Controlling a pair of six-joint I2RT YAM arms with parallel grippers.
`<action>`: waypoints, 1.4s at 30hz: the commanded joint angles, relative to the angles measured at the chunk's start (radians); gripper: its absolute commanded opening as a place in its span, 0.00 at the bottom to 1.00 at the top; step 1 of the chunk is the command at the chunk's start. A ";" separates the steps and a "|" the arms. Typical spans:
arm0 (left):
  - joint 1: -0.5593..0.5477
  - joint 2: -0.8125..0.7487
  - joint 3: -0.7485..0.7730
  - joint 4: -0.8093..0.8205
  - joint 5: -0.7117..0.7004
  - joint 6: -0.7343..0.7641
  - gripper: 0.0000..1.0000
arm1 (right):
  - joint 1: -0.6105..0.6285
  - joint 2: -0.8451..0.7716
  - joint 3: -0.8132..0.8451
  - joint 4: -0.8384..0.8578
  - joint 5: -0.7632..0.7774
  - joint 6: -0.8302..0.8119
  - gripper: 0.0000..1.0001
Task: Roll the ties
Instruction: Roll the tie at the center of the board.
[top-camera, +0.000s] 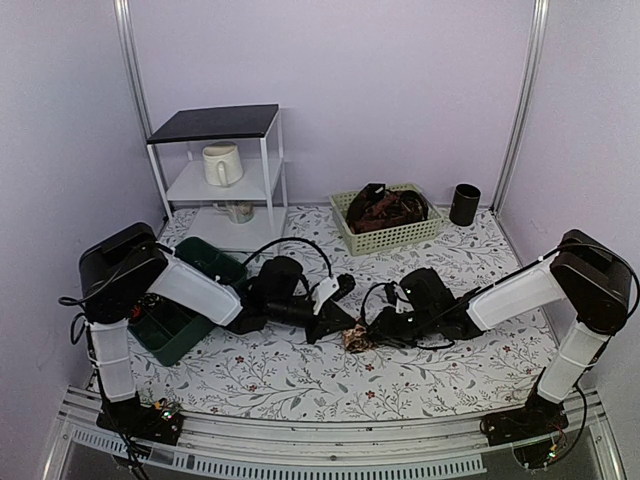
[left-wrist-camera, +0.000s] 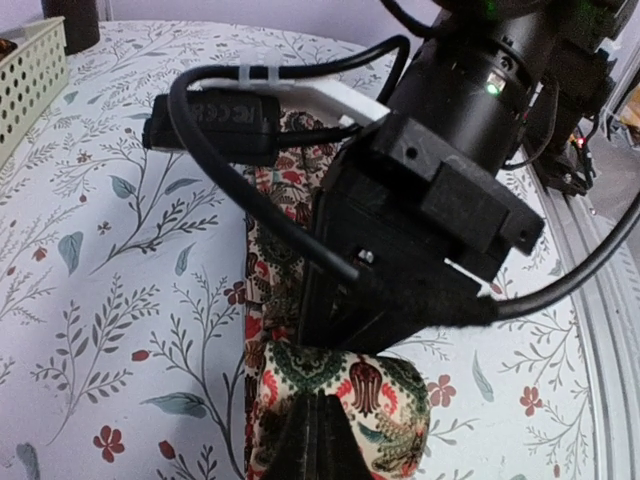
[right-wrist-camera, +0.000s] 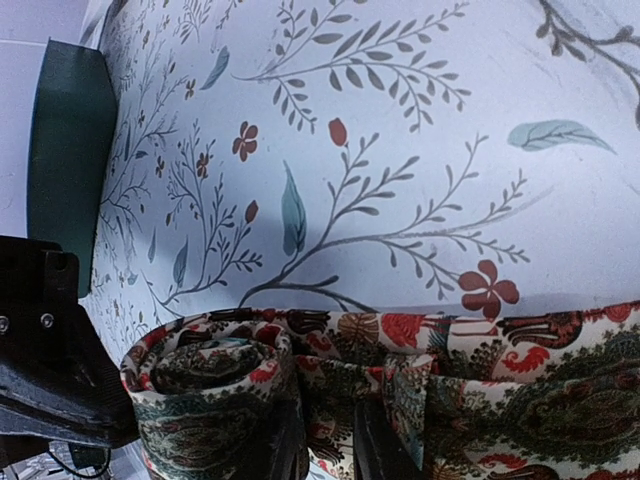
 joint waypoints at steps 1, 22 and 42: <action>-0.001 0.028 0.013 0.024 0.013 -0.017 0.00 | 0.000 0.003 0.023 -0.010 0.036 -0.012 0.22; -0.004 -0.338 -0.294 -0.063 -0.593 -0.212 0.00 | 0.000 0.074 0.057 0.024 -0.037 -0.012 0.21; -0.010 -0.175 -0.384 0.115 -0.360 -0.317 0.00 | 0.047 -0.016 0.139 -0.089 -0.007 -0.026 0.47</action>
